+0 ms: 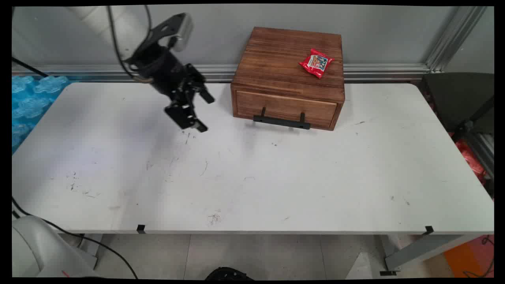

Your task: Open the drawer

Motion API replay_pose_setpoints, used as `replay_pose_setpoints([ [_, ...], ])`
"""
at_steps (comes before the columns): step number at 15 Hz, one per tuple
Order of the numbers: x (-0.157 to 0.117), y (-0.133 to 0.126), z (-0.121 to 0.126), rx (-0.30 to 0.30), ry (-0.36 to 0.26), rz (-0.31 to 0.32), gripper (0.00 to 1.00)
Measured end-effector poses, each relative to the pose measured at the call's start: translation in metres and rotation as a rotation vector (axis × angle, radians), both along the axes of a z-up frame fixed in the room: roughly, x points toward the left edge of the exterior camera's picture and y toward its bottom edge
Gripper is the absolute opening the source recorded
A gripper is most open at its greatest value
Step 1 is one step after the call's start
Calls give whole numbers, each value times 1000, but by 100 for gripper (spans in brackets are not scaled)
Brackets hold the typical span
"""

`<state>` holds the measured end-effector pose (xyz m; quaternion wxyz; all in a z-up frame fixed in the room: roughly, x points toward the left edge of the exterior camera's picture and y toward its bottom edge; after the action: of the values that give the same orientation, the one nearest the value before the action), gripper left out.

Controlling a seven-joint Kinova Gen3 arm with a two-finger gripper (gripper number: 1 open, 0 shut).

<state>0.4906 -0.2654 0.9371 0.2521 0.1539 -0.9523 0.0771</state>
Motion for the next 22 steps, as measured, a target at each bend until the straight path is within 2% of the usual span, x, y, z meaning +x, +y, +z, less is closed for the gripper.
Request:
replay_pose_setpoints([
  [4,-27,-20,-10,-36,4,-34,100],
  [11,-80,-65,-43,-93,-15,-64,100],
  [15,-108,-88,-61,-135,-48,-71,100],
  [22,-146,-108,-87,-194,-106,-73,100],
])
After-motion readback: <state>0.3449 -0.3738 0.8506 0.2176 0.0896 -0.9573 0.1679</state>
